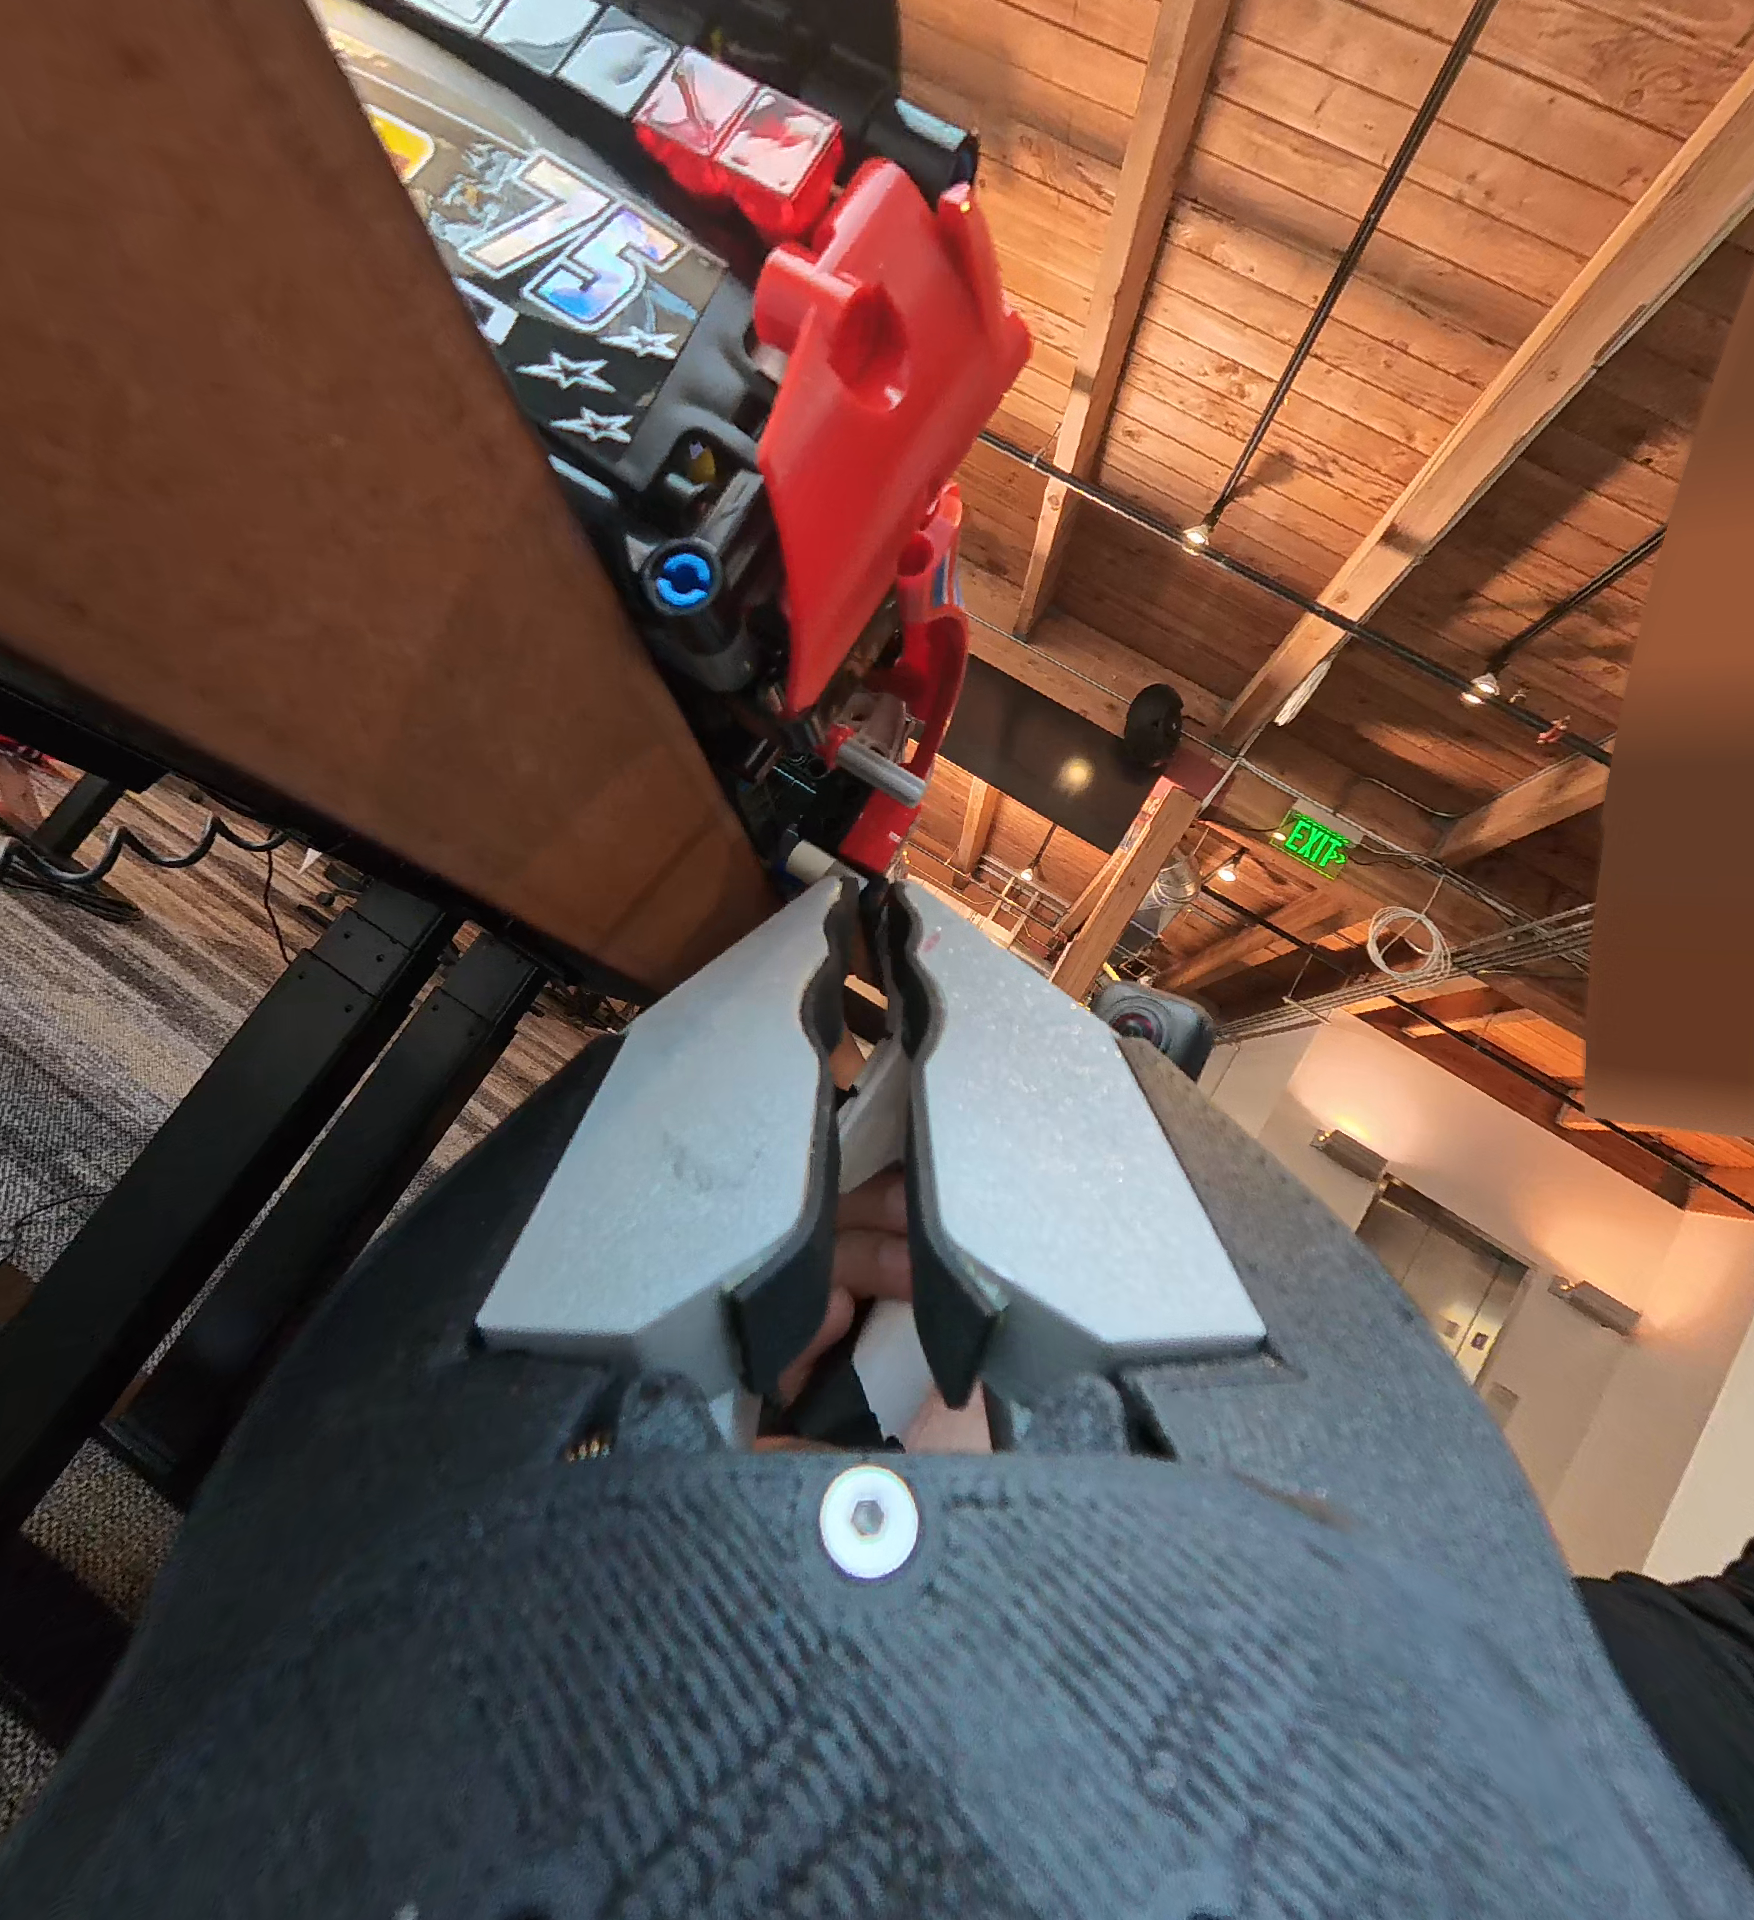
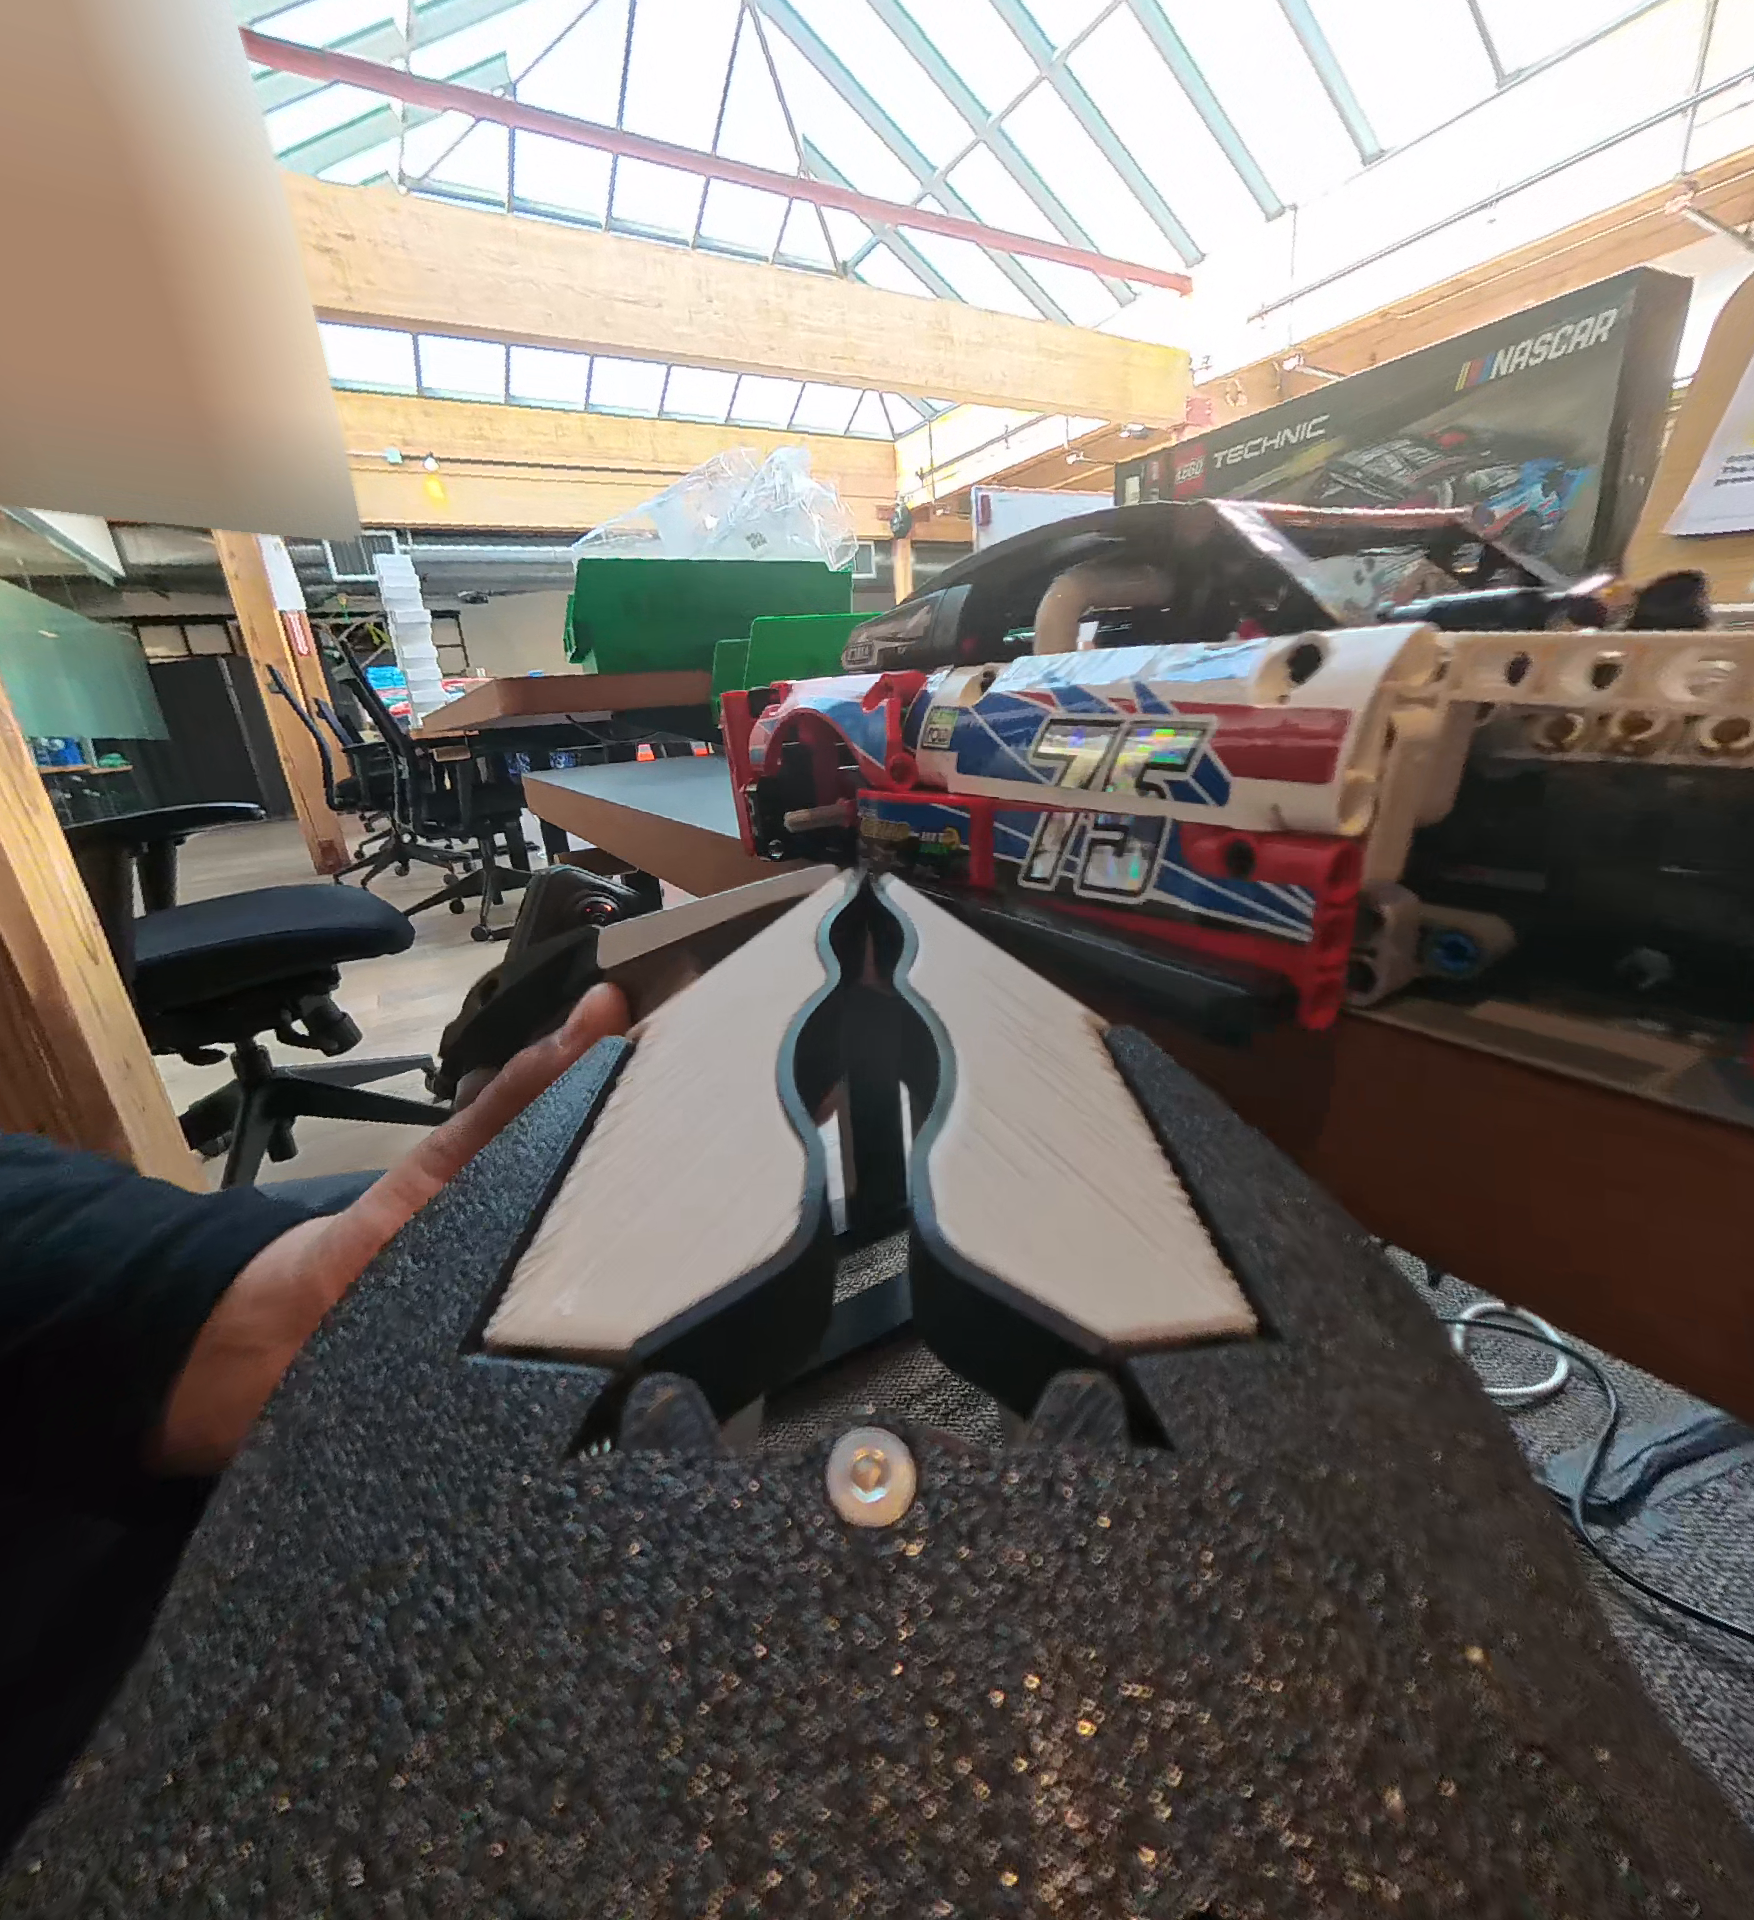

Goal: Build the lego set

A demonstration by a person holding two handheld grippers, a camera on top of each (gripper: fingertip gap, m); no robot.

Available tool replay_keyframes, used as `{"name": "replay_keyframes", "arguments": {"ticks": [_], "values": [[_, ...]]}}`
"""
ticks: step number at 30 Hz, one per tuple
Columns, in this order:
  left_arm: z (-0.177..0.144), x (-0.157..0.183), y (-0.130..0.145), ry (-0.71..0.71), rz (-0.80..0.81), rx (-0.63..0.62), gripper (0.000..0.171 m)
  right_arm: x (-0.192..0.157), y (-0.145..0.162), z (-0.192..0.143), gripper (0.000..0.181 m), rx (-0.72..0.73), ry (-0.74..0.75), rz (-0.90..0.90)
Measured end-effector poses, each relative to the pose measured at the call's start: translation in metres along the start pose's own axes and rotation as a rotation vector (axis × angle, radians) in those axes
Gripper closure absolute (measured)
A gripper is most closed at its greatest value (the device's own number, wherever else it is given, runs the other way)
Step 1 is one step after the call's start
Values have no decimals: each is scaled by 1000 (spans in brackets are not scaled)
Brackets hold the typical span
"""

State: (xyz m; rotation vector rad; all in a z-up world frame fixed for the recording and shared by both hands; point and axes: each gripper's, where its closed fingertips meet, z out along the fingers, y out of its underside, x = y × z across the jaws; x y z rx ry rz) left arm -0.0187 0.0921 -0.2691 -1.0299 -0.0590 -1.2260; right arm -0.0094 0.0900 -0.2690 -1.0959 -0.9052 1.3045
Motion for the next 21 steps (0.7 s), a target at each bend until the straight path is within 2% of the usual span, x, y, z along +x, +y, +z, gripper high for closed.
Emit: {"name": "replay_keyframes", "arguments": {"ticks": [5, 21], "values": [[-1, 0, 0, -1, 3, -1, 170, -6, 8, 12, 181, -27, -13, -7], [0, 0, 1, -2, 8, 0, 171, 6, 4, -6, 181, -20, 27, -7]]}}
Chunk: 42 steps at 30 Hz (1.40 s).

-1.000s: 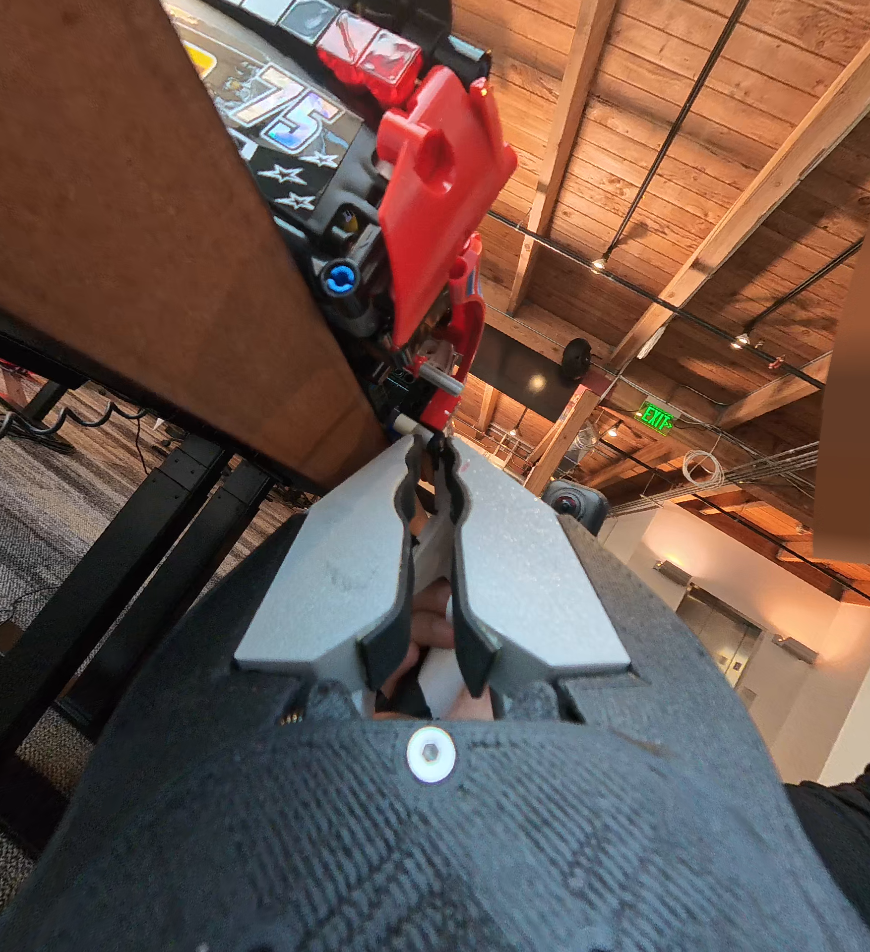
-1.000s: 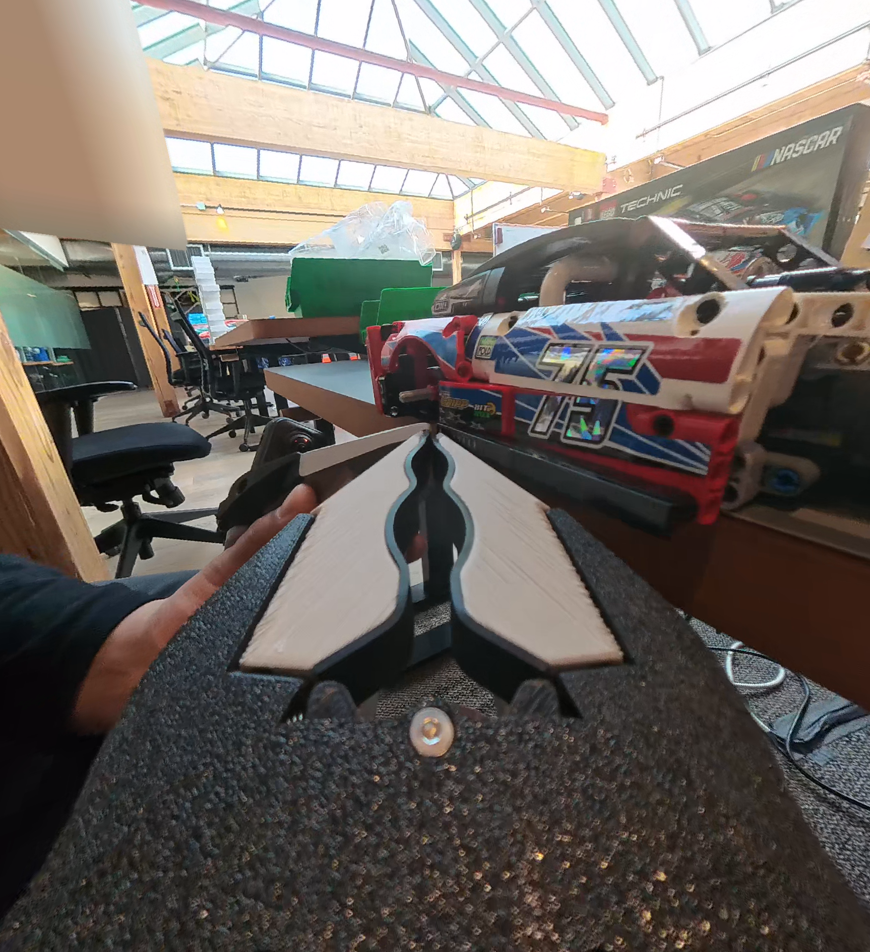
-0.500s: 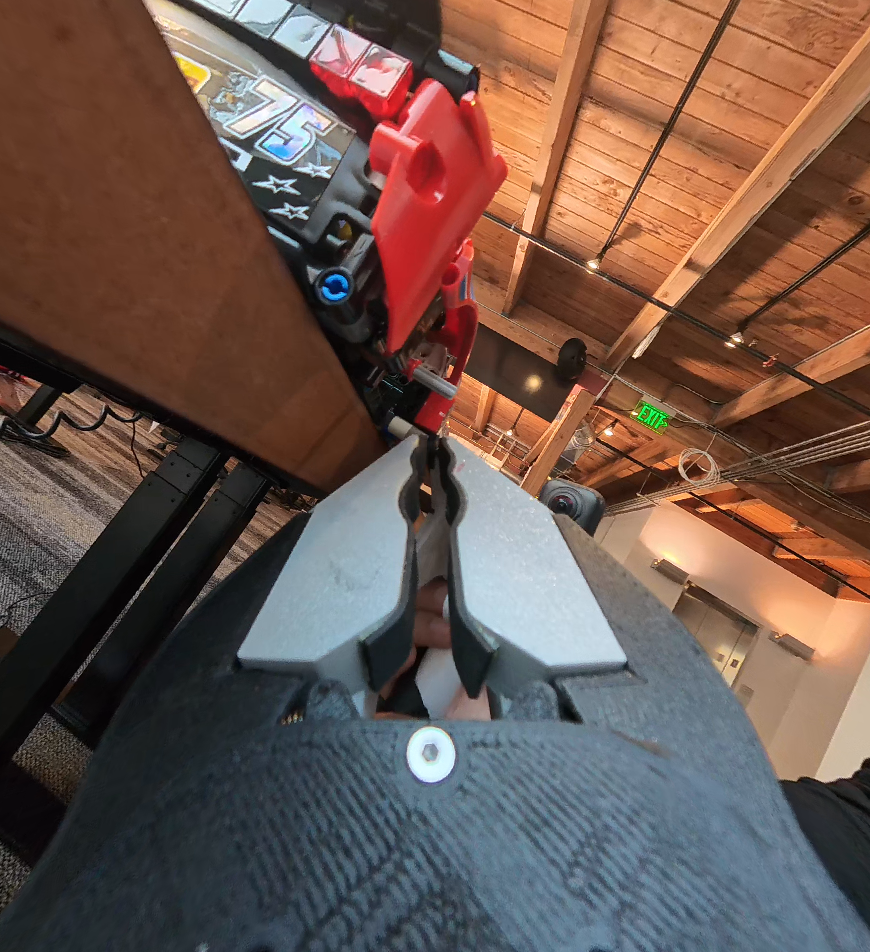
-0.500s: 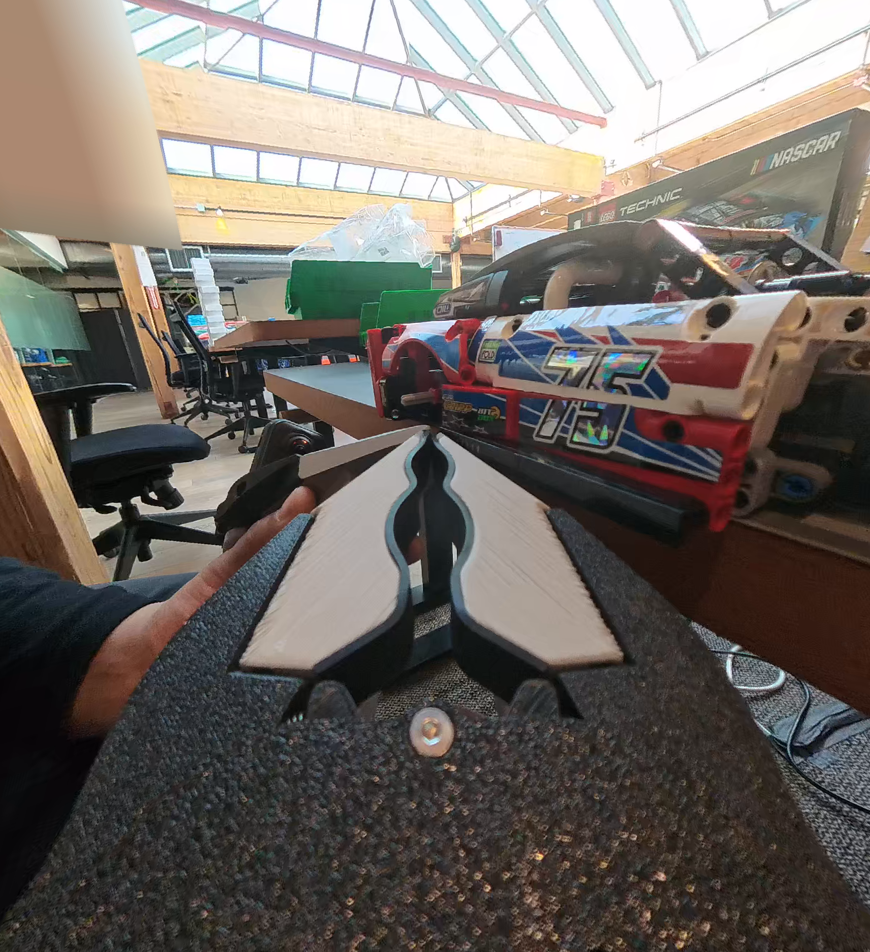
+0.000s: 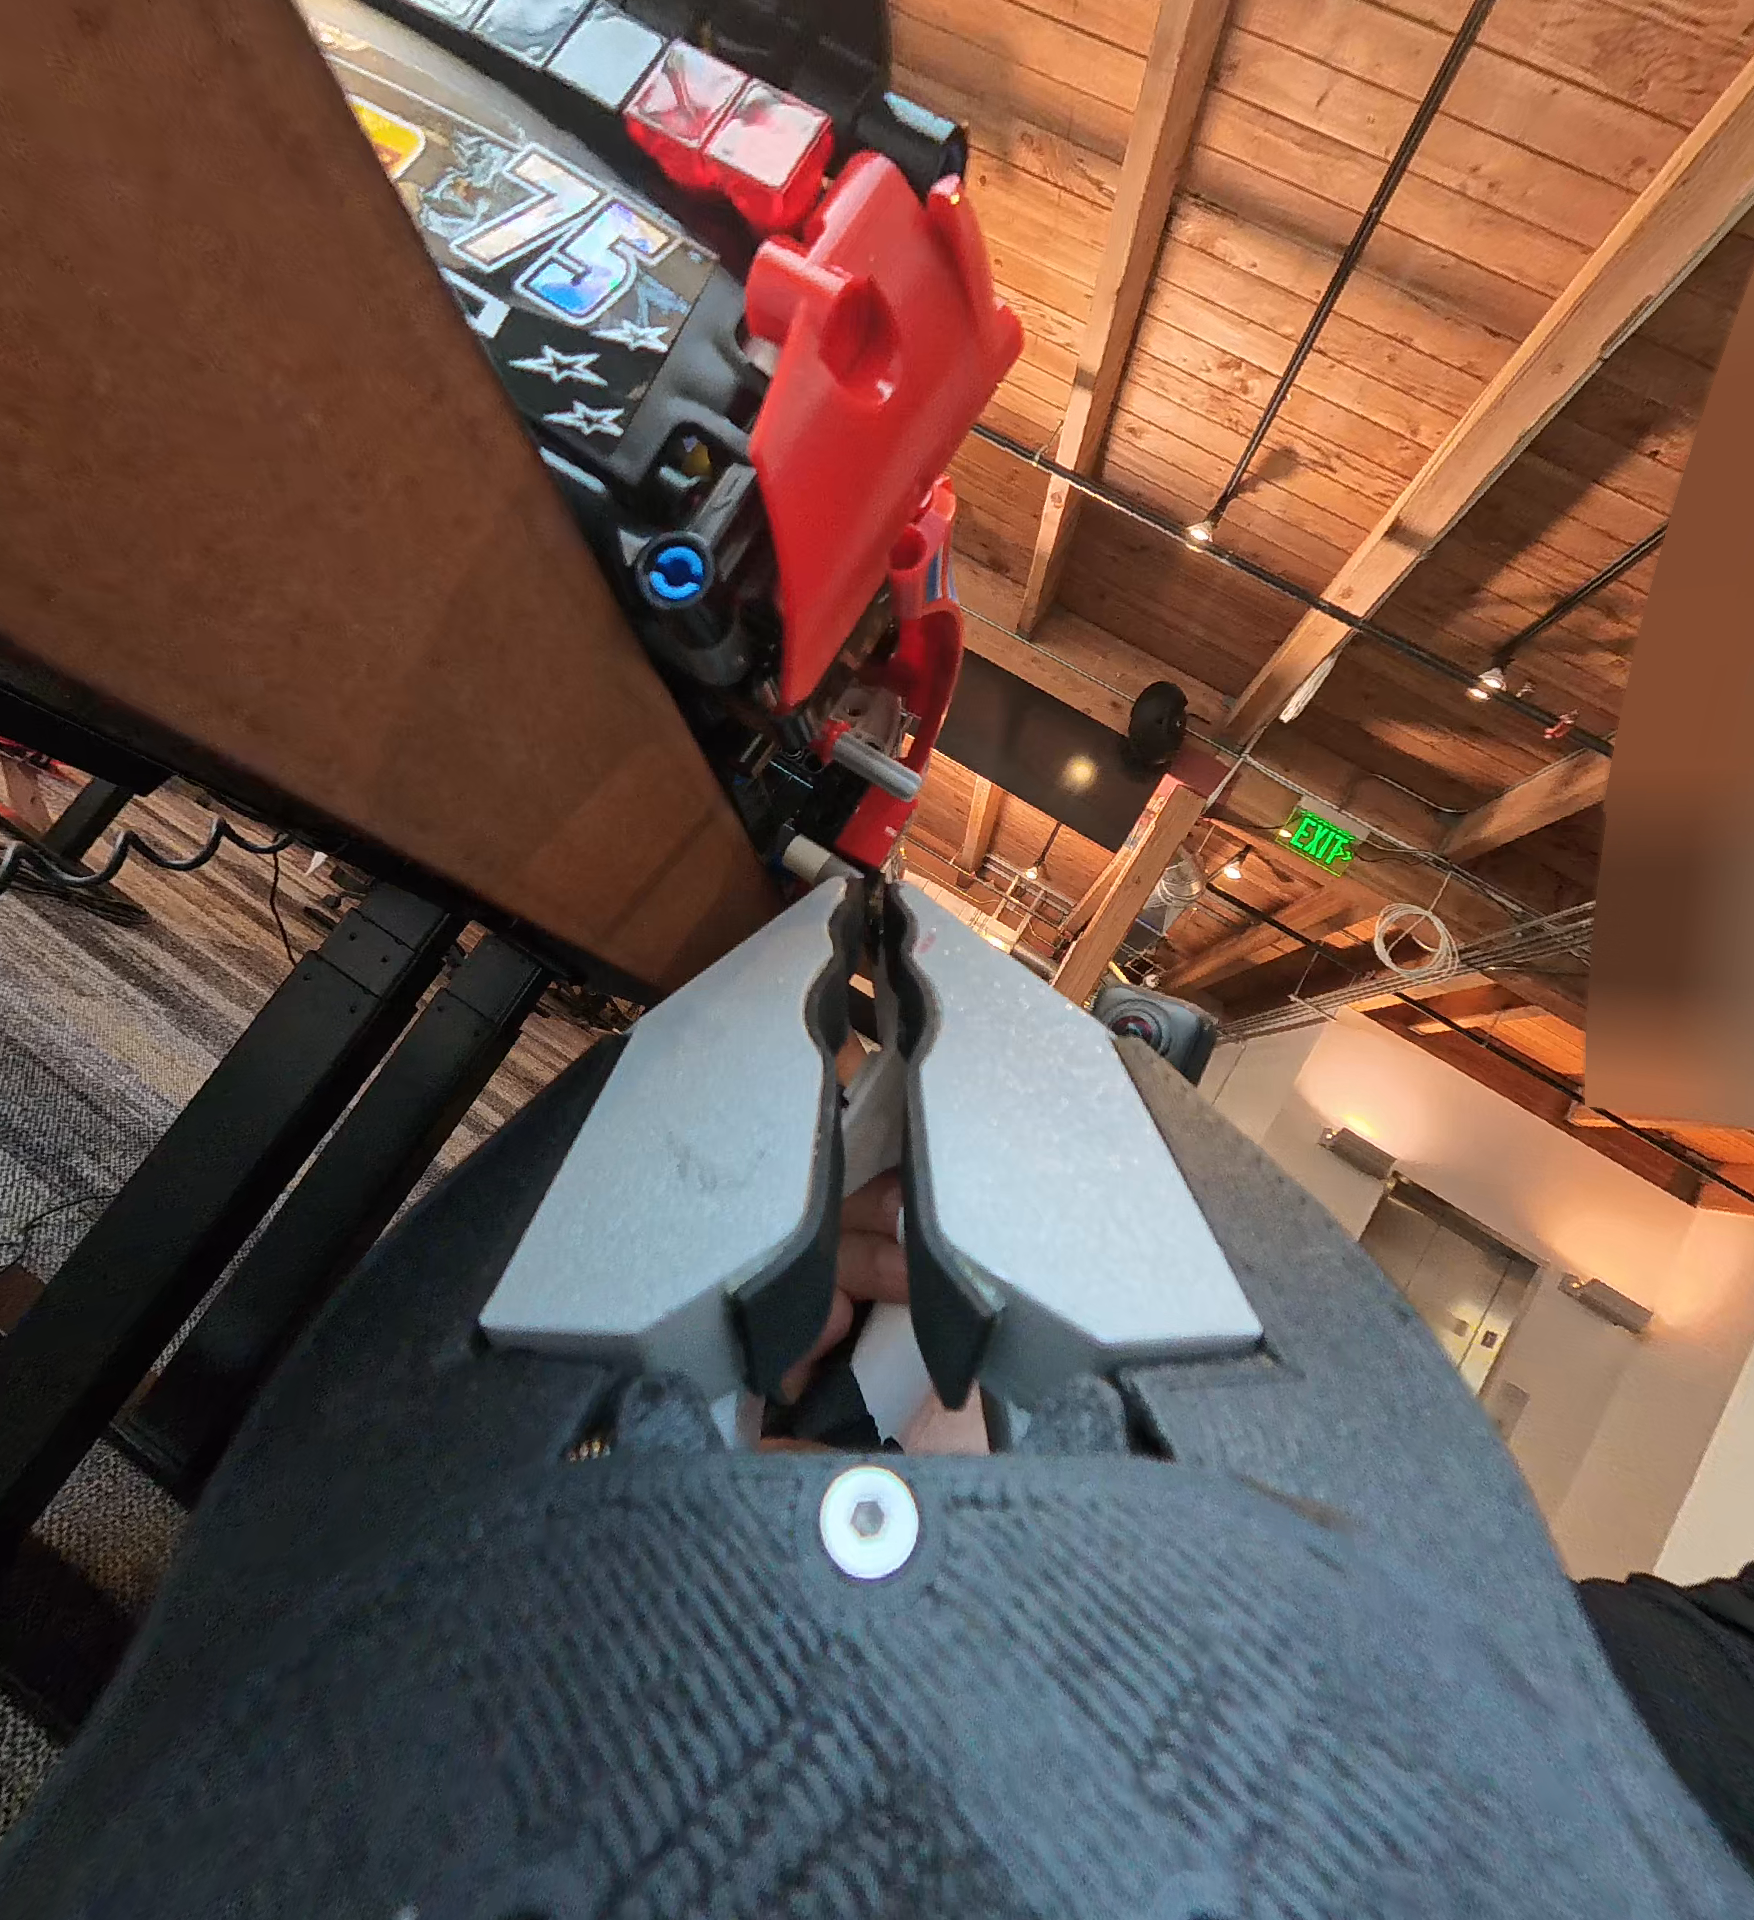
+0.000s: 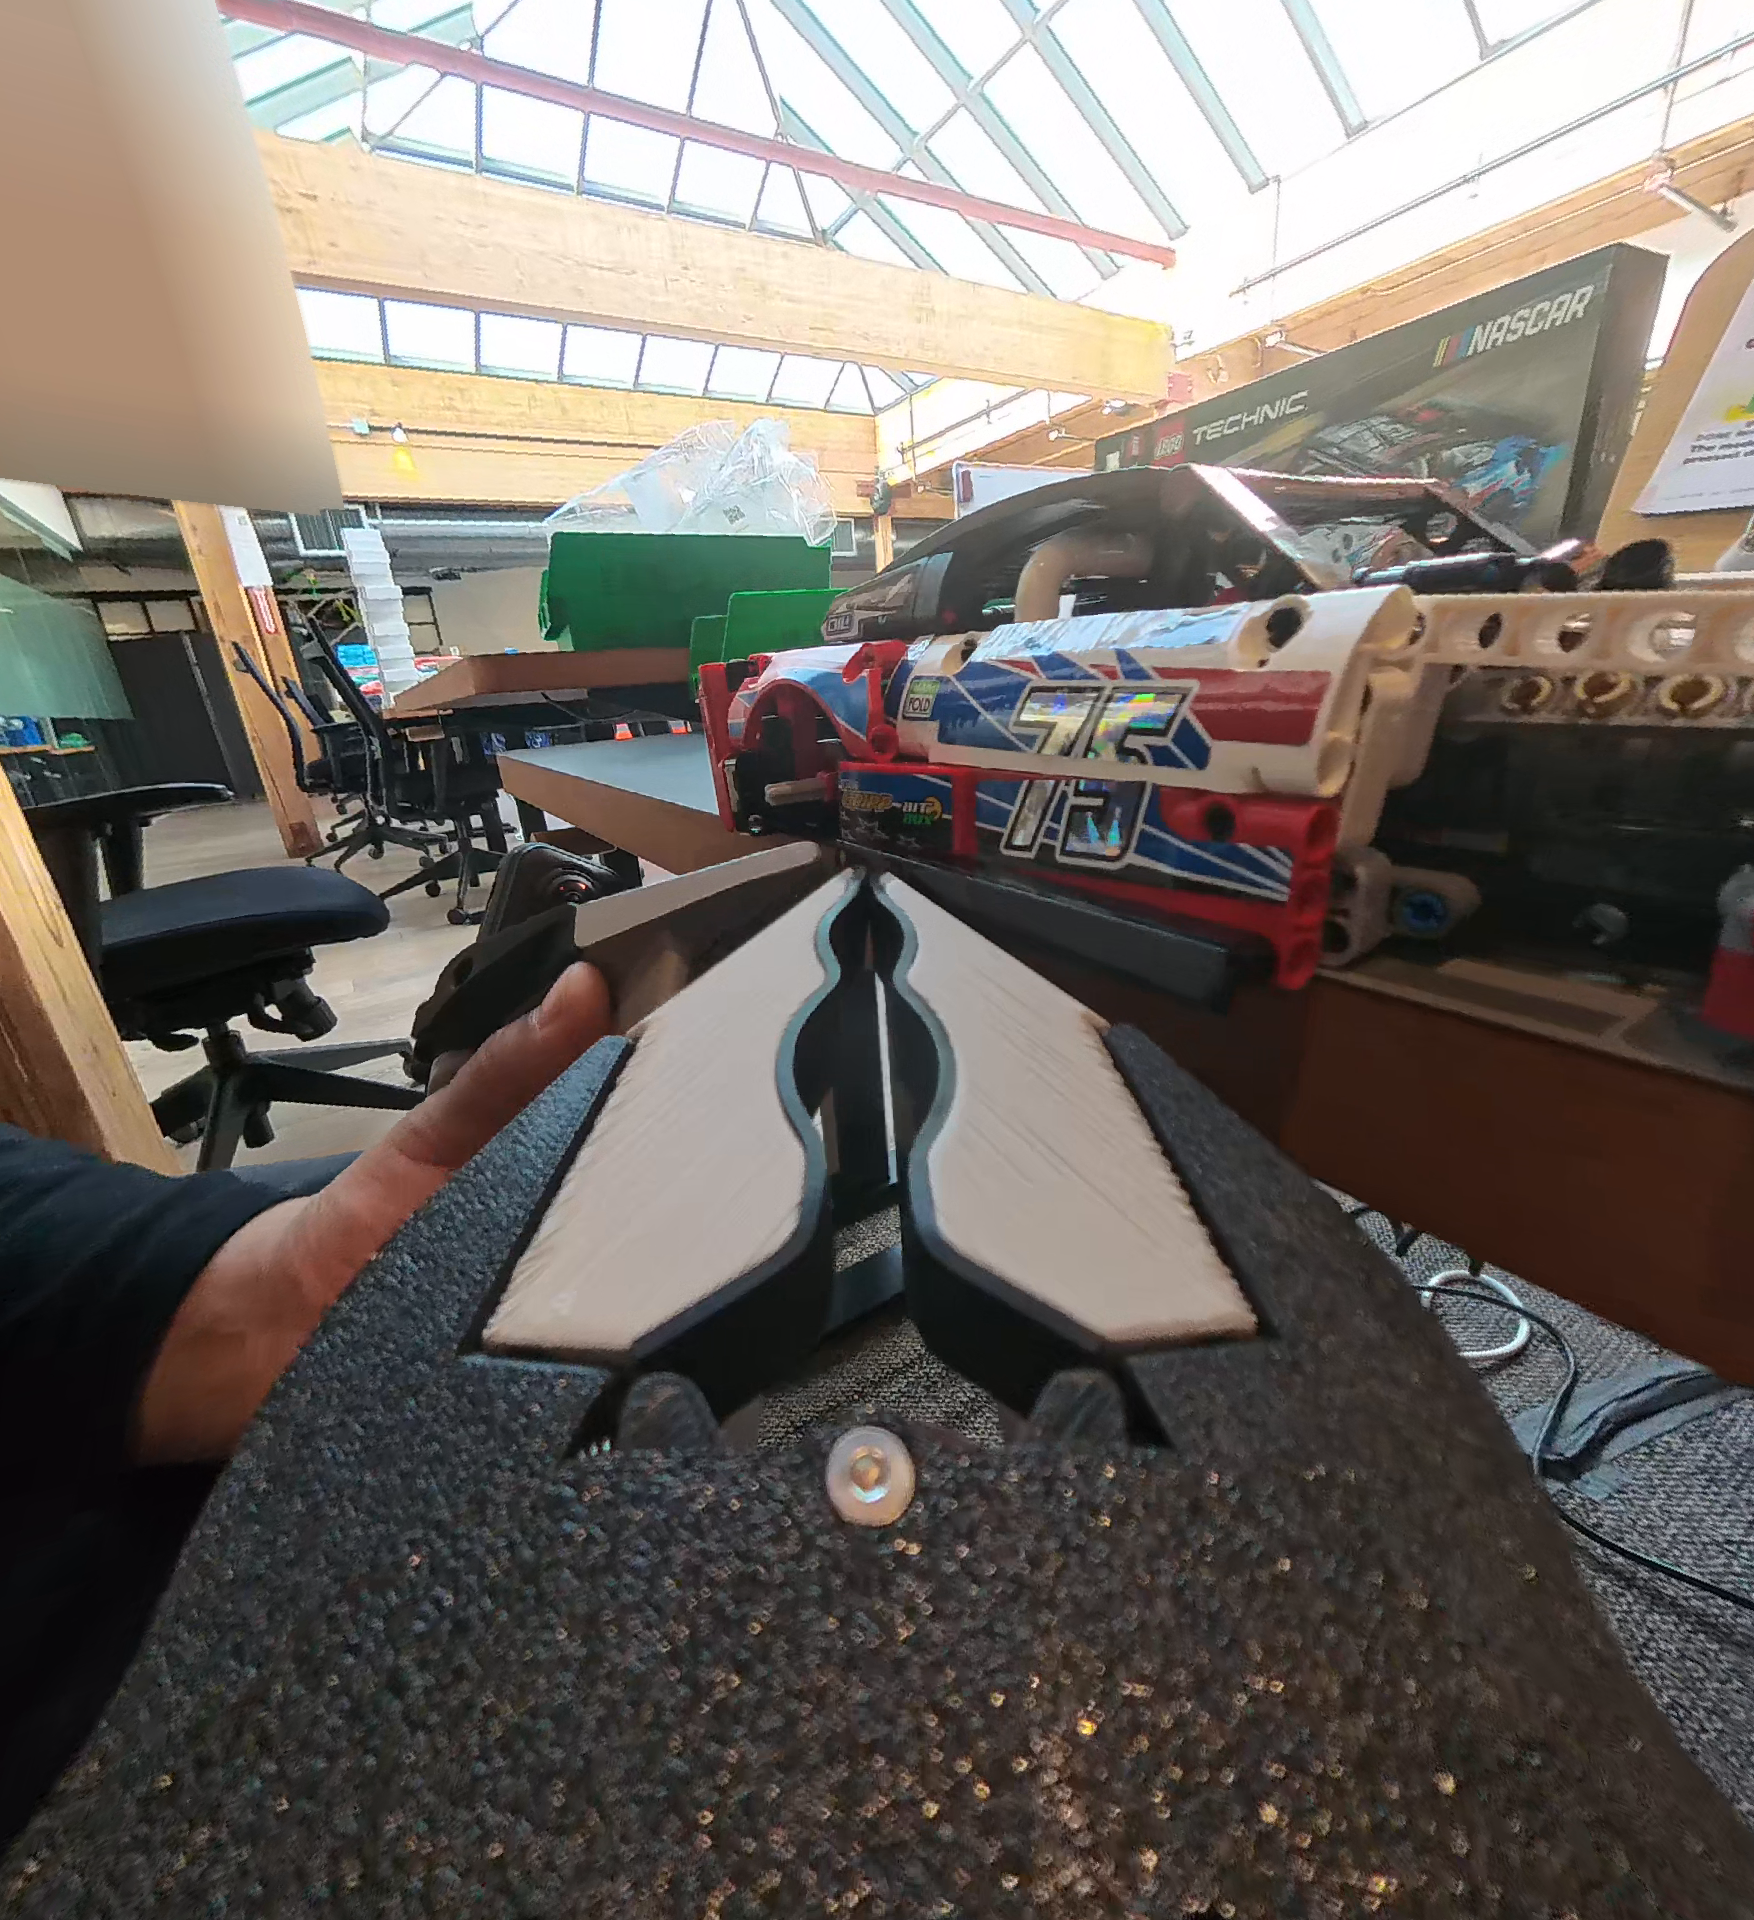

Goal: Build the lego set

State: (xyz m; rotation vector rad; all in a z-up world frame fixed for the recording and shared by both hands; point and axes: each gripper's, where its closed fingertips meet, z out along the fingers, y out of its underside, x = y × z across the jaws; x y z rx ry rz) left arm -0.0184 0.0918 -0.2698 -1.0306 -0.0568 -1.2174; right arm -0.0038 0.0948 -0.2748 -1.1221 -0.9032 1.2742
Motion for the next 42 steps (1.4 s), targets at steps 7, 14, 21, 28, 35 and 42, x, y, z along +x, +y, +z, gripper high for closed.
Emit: {"name": "replay_keyframes", "arguments": {"ticks": [7, 14, 21, 28, 35, 42], "values": [[0, 0, 0, 2, -1, 0, 171, 4, -1, -7, 181, 6, 21, -2], [0, 1, -1, 6, -2, 2, 171, 7, -4, -13, 181, 17, 37, -5], [-1, 2, -1, 9, 0, -5, 171, 14, -8, -25, 181, 23, 62, -16], [-35, 22, 17, -59, 112, -199, 156, -56, -83, -46, 181, 212, -423, -37], [-60, 49, -14, -129, 335, -376, 141, -123, -111, -54, 181, 353, -926, 54], [-73, 74, -111, -281, 554, -301, 140, -142, -107, -52, 181, 344, -1061, 61]]}}
